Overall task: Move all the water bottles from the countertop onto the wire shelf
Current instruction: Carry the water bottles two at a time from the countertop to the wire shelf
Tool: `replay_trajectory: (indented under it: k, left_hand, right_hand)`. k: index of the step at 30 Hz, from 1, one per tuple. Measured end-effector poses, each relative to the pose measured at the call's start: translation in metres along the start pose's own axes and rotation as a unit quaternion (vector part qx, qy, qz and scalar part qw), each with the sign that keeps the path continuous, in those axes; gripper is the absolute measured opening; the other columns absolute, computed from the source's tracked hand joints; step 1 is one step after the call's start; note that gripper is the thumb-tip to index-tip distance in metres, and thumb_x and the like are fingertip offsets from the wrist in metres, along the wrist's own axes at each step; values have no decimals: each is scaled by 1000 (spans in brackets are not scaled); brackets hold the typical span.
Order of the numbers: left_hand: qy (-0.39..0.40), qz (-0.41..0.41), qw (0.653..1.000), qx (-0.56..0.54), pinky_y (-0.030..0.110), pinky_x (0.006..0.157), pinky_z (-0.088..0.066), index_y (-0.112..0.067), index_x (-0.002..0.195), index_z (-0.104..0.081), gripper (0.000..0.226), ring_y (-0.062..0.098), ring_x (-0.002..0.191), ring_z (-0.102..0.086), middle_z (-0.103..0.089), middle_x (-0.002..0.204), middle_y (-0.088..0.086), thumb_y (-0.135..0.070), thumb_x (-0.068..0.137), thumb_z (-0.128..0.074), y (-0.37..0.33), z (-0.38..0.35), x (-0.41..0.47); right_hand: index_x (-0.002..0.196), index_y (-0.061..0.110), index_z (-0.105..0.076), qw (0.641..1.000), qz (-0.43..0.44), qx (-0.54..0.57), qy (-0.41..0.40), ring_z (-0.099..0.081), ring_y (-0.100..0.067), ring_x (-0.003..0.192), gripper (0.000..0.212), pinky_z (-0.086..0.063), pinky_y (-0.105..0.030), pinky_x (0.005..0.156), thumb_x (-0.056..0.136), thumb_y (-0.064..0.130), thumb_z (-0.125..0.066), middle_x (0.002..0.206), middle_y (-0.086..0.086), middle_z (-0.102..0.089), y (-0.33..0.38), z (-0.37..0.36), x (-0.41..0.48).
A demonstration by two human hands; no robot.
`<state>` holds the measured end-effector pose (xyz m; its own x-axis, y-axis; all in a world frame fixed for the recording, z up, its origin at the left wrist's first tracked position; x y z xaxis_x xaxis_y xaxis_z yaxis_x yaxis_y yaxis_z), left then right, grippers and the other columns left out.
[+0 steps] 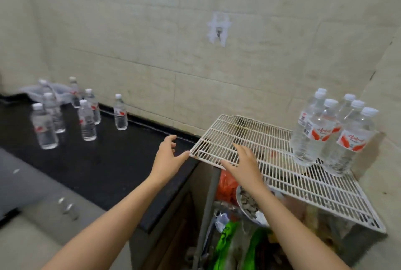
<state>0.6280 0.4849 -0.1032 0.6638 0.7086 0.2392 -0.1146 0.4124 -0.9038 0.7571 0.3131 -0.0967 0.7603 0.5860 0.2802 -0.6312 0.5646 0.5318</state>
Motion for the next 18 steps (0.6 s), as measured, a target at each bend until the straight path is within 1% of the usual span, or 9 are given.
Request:
replay_trajectory:
  k: [3,4,5,6,8,10,13,15,18]
  left_hand:
    - [-24,31,999,35,25,82,-41,-16,137,-33,61,20,115,-47,-44,132,11,-24,84,-63,38,64,-26]
    - [-34,46,997,52,23,79,-42,-16,136,-33,61,21,116,-47,-43,132,11,-23,84,-63,52,89,-37]
    - [-47,61,994,72,23,80,-44,-15,136,-34,61,22,117,-47,-44,132,11,-22,83,-63,67,115,-49]
    - [-62,79,991,93,26,85,-45,-13,135,-35,60,24,118,-47,-44,132,12,-21,83,-64,84,140,-62]
    - [-91,119,980,130,36,97,-41,-10,133,-38,60,28,118,-48,-46,129,16,-20,81,-66,119,190,-90]
    - [-116,165,965,167,39,99,-39,-9,131,-40,59,32,117,-48,-47,127,20,-20,79,-66,154,235,-120]
    - [-121,226,935,244,39,98,-39,-12,134,-36,62,30,122,-45,-44,132,17,-27,80,-64,197,287,-163]
    - [-120,258,914,290,39,98,-38,-14,136,-33,62,29,127,-40,-41,137,13,-32,82,-61,215,312,-186]
    - [-144,286,893,316,38,99,-37,-14,137,-32,61,29,128,-38,-41,138,11,-33,84,-58,234,345,-209]
  right_hand:
    - [139,15,-33,999,25,5,26,-28,-24,136,65,-23,-32,111,85,38,-58,146,-9,-34,46,-48,-17]
    - [139,16,-33,999,27,13,46,-28,-24,136,65,-24,-34,111,84,40,-58,146,-10,-33,62,-69,-24]
    - [140,18,-31,997,29,20,70,-26,-24,137,66,-25,-35,112,84,41,-58,147,-9,-32,80,-90,-33]
    - [141,19,-29,994,38,21,98,-24,-24,138,67,-25,-36,112,85,42,-56,148,-9,-30,98,-112,-43]
    - [143,21,-25,987,63,13,147,-21,-24,139,67,-26,-38,112,87,43,-53,150,-6,-26,134,-152,-63]
    - [144,23,-23,980,86,16,179,-21,-24,139,66,-27,-40,110,88,44,-52,150,-6,-24,169,-186,-84]
    - [143,23,-22,965,127,8,228,-21,-23,139,66,-27,-39,109,88,43,-52,150,-6,-25,212,-231,-113]
    - [143,22,-21,952,158,-5,260,-19,-23,139,67,-25,-40,110,88,42,-52,150,-7,-24,236,-256,-126]
    - [143,23,-23,939,189,-3,288,-19,-23,140,66,-24,-40,110,87,42,-53,151,-7,-23,266,-288,-134]
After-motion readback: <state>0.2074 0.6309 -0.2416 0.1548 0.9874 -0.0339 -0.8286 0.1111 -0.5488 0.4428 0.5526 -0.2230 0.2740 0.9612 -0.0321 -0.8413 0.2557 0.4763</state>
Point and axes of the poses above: each hand's wrist, its own x-axis towards the middle knuckle, its own z-axis out of the back of the hand, y = z × x, the point moved 7 cm from there along x, towards the middle knuckle
